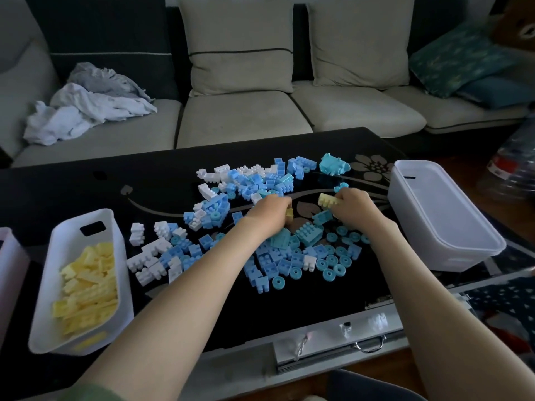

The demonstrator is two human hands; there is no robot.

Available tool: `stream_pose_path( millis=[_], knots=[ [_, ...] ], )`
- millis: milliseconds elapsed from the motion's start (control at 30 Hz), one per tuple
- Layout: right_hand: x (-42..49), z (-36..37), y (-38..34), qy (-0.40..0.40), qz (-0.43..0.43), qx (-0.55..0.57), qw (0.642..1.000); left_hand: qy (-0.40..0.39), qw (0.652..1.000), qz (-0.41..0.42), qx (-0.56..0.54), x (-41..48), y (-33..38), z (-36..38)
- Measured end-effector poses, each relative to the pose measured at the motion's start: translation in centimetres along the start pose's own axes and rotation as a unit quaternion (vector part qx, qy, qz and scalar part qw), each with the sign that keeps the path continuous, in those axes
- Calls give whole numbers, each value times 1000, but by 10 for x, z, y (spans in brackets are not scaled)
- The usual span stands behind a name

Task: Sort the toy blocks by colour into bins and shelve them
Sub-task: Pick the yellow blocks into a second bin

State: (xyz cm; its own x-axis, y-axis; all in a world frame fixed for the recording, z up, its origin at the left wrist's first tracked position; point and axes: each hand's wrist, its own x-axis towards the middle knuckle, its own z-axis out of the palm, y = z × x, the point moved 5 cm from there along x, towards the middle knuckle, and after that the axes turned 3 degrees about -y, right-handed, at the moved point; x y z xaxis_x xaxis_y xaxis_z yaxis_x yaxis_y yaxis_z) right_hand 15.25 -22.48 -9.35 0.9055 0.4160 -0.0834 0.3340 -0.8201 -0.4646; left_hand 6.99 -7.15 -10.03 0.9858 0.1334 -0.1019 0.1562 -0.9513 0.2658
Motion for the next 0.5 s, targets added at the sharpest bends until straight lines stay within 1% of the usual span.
stream_pose_path(
  millis=[133, 233, 300, 367, 433, 500],
  knots=[
    [-11, -8, -33, 46, -46, 46, 997, 27, 999, -26, -26, -22, -16, -20],
    [-23, -13, -69, 57, -93, 83, 991, 74, 994, -16, -77, -50, -25, -47],
    [-37, -11, -101, 37, -127, 114, 985, 115, 987, -9, -108, -75, -34, -67],
    [-54, -3, -133, 7, -160, 156, 975, 138, 984, -17, -108, -101, -47, -82],
    [-75, 9, -165, -20, -195, 179, 964, 139, 985, -51, -94, -127, -67, -90],
    [-98, 28, -199, -51, -230, 183, 954, 125, 984, -113, -58, -156, -93, -94]
  ],
)
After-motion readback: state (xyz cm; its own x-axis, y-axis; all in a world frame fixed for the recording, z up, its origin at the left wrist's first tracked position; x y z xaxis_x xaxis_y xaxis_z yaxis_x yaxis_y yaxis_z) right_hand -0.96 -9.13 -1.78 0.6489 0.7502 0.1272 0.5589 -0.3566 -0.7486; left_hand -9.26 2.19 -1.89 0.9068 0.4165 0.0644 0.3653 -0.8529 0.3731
